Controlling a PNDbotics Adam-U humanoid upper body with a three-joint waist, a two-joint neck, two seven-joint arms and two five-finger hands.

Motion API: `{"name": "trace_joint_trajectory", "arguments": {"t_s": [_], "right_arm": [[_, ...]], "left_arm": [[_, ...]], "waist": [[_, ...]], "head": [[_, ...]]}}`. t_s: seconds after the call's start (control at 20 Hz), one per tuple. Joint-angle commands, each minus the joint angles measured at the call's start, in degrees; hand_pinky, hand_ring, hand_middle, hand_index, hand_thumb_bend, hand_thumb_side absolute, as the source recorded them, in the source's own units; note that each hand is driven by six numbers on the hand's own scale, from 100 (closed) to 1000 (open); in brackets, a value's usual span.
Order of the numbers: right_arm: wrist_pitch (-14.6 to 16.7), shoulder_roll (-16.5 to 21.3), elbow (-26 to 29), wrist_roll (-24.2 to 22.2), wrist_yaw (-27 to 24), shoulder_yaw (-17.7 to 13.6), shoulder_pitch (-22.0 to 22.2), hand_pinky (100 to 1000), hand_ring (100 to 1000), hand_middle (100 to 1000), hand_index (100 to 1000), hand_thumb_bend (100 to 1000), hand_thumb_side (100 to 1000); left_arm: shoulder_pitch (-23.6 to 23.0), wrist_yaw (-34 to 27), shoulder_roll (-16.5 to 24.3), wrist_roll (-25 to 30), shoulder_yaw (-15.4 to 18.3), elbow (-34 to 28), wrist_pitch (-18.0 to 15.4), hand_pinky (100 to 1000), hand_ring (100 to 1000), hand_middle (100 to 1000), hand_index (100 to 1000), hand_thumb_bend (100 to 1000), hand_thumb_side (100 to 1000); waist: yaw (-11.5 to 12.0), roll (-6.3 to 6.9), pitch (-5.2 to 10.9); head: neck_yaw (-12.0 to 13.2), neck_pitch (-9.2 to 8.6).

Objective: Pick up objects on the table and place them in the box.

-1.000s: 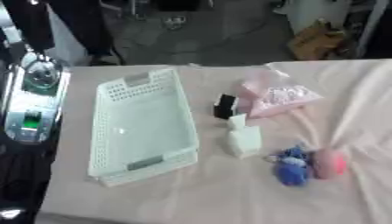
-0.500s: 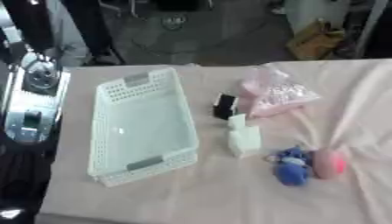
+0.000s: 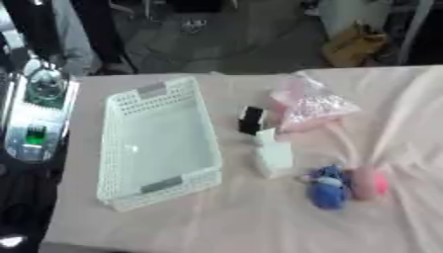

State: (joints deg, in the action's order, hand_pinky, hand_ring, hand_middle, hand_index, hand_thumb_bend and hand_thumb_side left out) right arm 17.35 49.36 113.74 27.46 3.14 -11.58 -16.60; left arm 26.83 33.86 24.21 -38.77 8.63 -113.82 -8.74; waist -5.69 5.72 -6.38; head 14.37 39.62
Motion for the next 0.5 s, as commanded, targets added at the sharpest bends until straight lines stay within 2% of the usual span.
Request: {"name": "trace_joint_trajectory", "arguments": {"t_s": [0.05, 0.25, 0.5], "right_arm": [[-2.59, 5.71, 0.85, -4.61, 3.58, 1.03, 0.87, 890, 894, 895, 846, 100, 1000], [-5.73, 11.38, 0.85, -11.24, 8.05, 3.80, 3.02, 889, 891, 886, 863, 103, 1000], [-7.91, 15.69, 0.85, -17.67, 11.34, 7.28, 4.05, 897, 898, 905, 868, 123, 1000]], "left_arm": [[0.87, 0.14, 2.08, 0.25, 0.09, -0.77, -0.07, 825, 957, 943, 994, 100, 1000], [1.01, 0.12, 2.37, 0.44, -0.14, -0.77, -0.17, 825, 956, 943, 994, 100, 1000], [1.13, 0.01, 2.45, 0.67, -0.39, -0.77, -0.26, 825, 956, 942, 994, 100, 1000]], "waist": [[-0.06, -1.58, 1.57], [-0.02, -2.16, 1.56], [0.37, -2.52, 1.53]], "head": [[-0.08, -0.48], [-0.48, -0.80], [-0.87, -0.93]]}}
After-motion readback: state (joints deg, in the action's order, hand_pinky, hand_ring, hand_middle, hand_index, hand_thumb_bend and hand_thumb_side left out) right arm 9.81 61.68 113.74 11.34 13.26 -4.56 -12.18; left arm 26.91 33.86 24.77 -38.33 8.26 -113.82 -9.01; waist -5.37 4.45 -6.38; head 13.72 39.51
